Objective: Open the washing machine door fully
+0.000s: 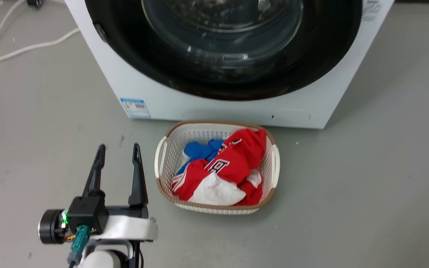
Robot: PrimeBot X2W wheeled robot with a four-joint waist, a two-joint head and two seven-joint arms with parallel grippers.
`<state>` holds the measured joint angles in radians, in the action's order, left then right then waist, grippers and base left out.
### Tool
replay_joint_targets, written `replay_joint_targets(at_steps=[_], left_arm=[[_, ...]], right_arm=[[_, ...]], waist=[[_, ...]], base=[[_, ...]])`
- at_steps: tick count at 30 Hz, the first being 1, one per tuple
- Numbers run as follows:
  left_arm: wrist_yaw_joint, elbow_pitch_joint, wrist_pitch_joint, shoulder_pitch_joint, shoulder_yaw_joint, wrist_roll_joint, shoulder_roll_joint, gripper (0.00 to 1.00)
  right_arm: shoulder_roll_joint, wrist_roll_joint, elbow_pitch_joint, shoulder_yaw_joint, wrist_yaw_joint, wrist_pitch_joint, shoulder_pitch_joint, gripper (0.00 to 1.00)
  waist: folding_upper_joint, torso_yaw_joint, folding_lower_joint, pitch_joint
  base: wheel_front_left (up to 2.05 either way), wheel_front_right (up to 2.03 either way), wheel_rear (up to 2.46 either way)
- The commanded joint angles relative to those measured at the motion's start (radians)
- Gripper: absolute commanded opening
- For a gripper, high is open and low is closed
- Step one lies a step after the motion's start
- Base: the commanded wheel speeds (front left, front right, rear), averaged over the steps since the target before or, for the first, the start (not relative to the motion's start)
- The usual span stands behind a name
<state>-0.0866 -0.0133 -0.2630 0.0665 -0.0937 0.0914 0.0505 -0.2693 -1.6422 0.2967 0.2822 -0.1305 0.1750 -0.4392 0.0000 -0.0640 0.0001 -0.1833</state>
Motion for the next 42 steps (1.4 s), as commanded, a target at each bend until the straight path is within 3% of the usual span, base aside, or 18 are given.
replay_joint_targets(at_steps=[1,8,15,25,31,42], left_arm=[[-0.002,-0.009,-0.003,0.020,-0.001,-0.004,0.000,1.00],[-0.021,-0.050,-0.003,0.085,-0.027,0.000,0.000,1.00],[-0.036,-0.084,-0.003,0.143,-0.054,0.008,0.000,1.00],[-0.054,-0.100,-0.003,0.193,-0.080,0.025,0.000,1.00],[-0.065,-0.101,-0.003,0.202,-0.085,0.037,0.000,1.00],[-0.065,-0.087,-0.003,0.175,-0.069,0.030,0.000,1.00]], right_arm=[[-0.015,0.004,0.016,-0.001,0.000,0.010,-0.039,0.00],[-0.126,0.044,0.157,-0.031,0.000,0.066,-0.293,0.00],[-0.204,0.109,0.268,-0.132,0.000,0.162,-0.510,0.00],[-0.221,0.195,0.356,-0.260,0.000,0.262,-0.706,0.00],[-0.202,0.194,0.356,-0.284,0.000,0.286,-0.712,0.00],[-0.183,0.132,0.194,-0.310,-0.002,0.369,-0.515,0.00]], waist=[[0.0000,-0.026,-0.0001,-0.062],[0.0000,-0.055,-0.0001,-0.186],[0.0000,-0.082,-0.0001,-0.287],[0.0000,-0.103,-0.0001,-0.375],[0.0000,-0.112,-0.0001,-0.393],[0.0000,-0.089,-0.0001,-0.348]], base=[[0.00,0.00,0.00],[0.00,0.00,0.00],[0.00,0.00,0.00],[0.00,0.00,0.00],[0.00,0.00,0.00],[0.00,0.00,0.00]])
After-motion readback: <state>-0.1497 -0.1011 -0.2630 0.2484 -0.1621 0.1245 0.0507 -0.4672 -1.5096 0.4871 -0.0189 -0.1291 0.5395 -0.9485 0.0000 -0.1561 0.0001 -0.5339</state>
